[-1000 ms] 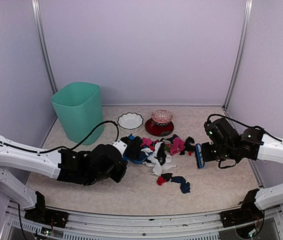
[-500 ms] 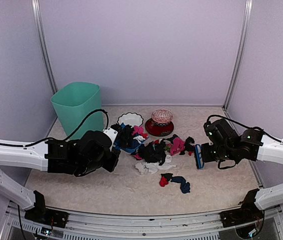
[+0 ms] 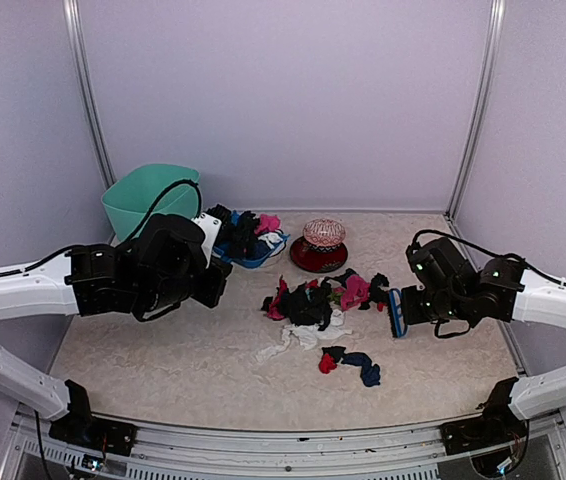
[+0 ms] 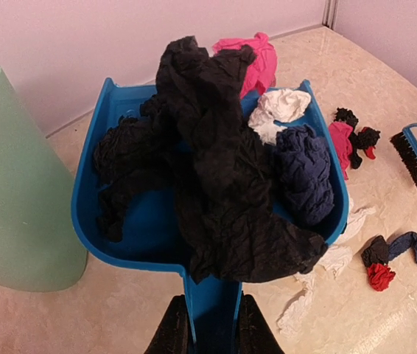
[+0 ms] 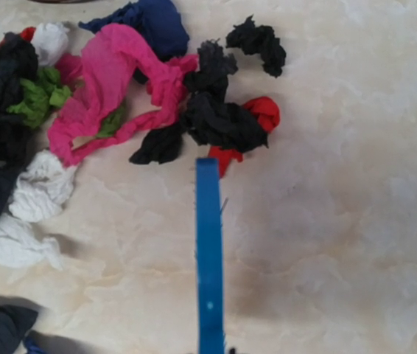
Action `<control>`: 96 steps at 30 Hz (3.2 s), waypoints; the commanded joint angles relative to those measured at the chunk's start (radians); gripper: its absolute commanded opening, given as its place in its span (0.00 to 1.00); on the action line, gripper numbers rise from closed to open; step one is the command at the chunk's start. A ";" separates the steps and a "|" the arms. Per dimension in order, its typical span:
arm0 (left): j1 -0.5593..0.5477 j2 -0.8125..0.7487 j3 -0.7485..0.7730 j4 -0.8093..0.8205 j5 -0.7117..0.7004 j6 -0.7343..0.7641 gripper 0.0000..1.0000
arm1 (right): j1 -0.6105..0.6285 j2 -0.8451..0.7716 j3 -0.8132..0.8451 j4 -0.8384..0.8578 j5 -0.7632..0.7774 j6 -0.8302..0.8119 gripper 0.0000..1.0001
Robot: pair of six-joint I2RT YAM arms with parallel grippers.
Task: Sweep away the paper scraps from the table
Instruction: Dump the paper scraps in the dustpan into the trash bin.
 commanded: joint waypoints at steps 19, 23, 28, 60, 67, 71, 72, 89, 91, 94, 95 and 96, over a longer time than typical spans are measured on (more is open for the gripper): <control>0.269 -0.005 0.371 -0.272 0.106 0.053 0.00 | -0.009 0.057 0.023 0.038 0.007 -0.040 0.00; 0.336 -0.007 0.393 -0.287 0.144 0.021 0.00 | -0.009 0.063 0.028 0.039 0.006 -0.043 0.00; 0.419 -0.005 0.395 -0.271 0.227 -0.044 0.00 | -0.008 0.063 0.019 0.041 0.003 -0.036 0.00; 0.961 -0.065 0.100 0.231 1.067 -0.593 0.00 | -0.010 0.080 0.017 0.041 -0.001 -0.022 0.00; 1.012 -0.053 -0.004 0.541 1.243 -0.901 0.00 | -0.010 0.058 0.001 0.049 -0.012 -0.017 0.00; 1.017 -0.055 -0.054 0.702 1.260 -1.087 0.00 | -0.010 0.044 -0.005 0.050 -0.012 -0.015 0.00; 1.017 -0.055 -0.069 0.749 1.257 -1.134 0.00 | -0.009 0.043 -0.006 0.052 -0.011 -0.016 0.00; 1.014 -0.157 -0.248 1.068 1.096 -1.472 0.00 | -0.010 -0.025 -0.033 0.077 -0.028 0.011 0.00; 1.013 -0.154 -0.272 1.133 1.104 -1.499 0.00 | -0.011 -0.038 -0.042 0.095 -0.034 0.009 0.00; 1.011 -0.146 -0.256 1.137 1.123 -1.481 0.00 | -0.018 -0.045 -0.049 0.101 -0.041 0.012 0.00; 1.006 -0.149 -0.250 1.134 1.123 -1.469 0.00 | -0.021 -0.046 -0.053 0.105 -0.046 0.012 0.00; 1.006 -0.149 -0.236 1.108 1.125 -1.443 0.00 | -0.023 -0.049 -0.057 0.109 -0.051 0.013 0.00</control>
